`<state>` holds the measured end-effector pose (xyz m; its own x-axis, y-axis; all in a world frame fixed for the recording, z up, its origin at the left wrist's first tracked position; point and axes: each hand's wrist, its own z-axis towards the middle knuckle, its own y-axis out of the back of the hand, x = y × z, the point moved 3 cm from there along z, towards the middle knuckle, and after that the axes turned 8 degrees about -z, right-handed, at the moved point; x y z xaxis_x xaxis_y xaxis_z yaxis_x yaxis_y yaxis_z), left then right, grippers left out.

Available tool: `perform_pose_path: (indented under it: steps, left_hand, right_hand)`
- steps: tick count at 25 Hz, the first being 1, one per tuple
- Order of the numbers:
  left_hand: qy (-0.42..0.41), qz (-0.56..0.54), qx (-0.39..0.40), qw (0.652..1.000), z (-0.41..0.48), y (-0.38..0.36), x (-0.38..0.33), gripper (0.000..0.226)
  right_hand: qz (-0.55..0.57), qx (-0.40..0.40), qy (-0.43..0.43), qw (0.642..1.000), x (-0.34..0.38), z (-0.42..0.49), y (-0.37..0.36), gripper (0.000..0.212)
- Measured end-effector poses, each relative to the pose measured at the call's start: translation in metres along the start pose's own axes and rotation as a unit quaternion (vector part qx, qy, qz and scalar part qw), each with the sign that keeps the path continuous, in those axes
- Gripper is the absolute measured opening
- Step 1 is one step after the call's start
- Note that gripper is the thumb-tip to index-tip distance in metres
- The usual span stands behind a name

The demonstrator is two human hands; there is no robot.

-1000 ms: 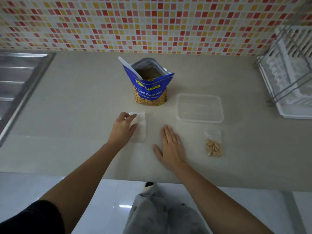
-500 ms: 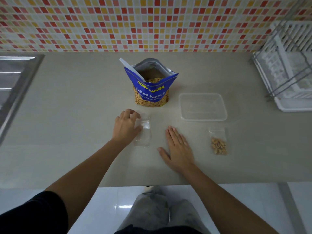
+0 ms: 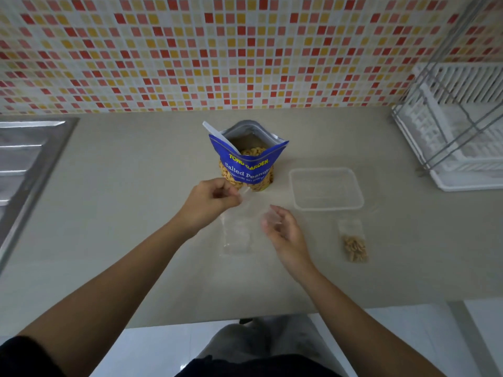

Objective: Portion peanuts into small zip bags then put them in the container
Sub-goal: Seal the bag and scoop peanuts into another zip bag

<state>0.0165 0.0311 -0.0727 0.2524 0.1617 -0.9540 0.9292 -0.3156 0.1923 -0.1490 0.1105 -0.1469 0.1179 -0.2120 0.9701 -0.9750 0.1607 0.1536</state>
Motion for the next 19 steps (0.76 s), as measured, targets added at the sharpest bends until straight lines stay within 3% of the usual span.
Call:
perform_pose_path:
  steps: [2,6,13,15,19]
  left_hand:
    - [0.000,-0.106,-0.005,0.994,-0.003,-0.002,-0.013,0.006]
    - [-0.038,-0.190,0.005,0.981,-0.001,-0.001,-0.036,0.029]
    - [-0.112,-0.038,-0.046,0.992,0.003,0.001,-0.066,0.012]
    - [-0.126,-0.028,-0.053,0.990,0.003,0.002,-0.071,0.021]
    - [-0.160,0.047,0.033,0.986,0.004,0.000,-0.080,0.058]
  right_hand:
    - [0.079,-0.049,-0.005,0.996,0.021,0.007,0.004,0.026]
    - [0.114,-0.078,0.038,0.990,0.058,0.025,0.030,0.036]
    - [0.058,-0.049,0.113,0.991,0.103,0.034,0.051,0.038]
    - [0.044,-0.052,0.112,0.991,0.110,0.036,0.052,0.042]
    - [0.061,-0.043,0.128,0.989,0.121,0.039,0.054,0.048]
